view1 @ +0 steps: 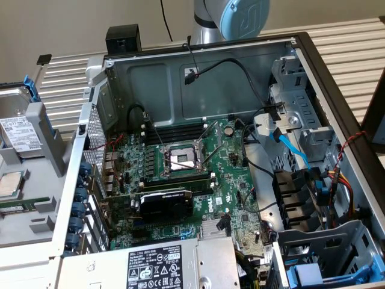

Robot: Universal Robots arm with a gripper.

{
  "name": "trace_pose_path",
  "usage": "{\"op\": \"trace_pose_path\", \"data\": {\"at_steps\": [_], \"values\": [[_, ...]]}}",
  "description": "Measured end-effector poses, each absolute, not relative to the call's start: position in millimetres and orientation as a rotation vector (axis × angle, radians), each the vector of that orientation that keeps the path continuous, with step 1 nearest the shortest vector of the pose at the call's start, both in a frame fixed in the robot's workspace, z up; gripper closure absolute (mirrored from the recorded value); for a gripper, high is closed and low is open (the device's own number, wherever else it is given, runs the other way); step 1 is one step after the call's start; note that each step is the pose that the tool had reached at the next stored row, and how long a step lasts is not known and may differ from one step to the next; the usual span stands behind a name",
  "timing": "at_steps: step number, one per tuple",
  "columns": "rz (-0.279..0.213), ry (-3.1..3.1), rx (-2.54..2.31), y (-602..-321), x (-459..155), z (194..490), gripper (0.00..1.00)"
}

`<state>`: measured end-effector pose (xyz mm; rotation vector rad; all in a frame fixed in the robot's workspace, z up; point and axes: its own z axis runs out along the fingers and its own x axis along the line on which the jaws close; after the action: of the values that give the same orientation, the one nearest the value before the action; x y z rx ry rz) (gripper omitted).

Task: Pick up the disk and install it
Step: 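Pick up the disk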

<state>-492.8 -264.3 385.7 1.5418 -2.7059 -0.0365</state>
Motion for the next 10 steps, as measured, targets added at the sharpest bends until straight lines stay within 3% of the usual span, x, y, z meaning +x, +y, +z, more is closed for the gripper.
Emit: {"op": "trace_pose_path", "data": {"at_steps": [10], "values": [[-0.032, -2.551, 1.782, -264.3, -492.8, 385.6, 0.89]]}}
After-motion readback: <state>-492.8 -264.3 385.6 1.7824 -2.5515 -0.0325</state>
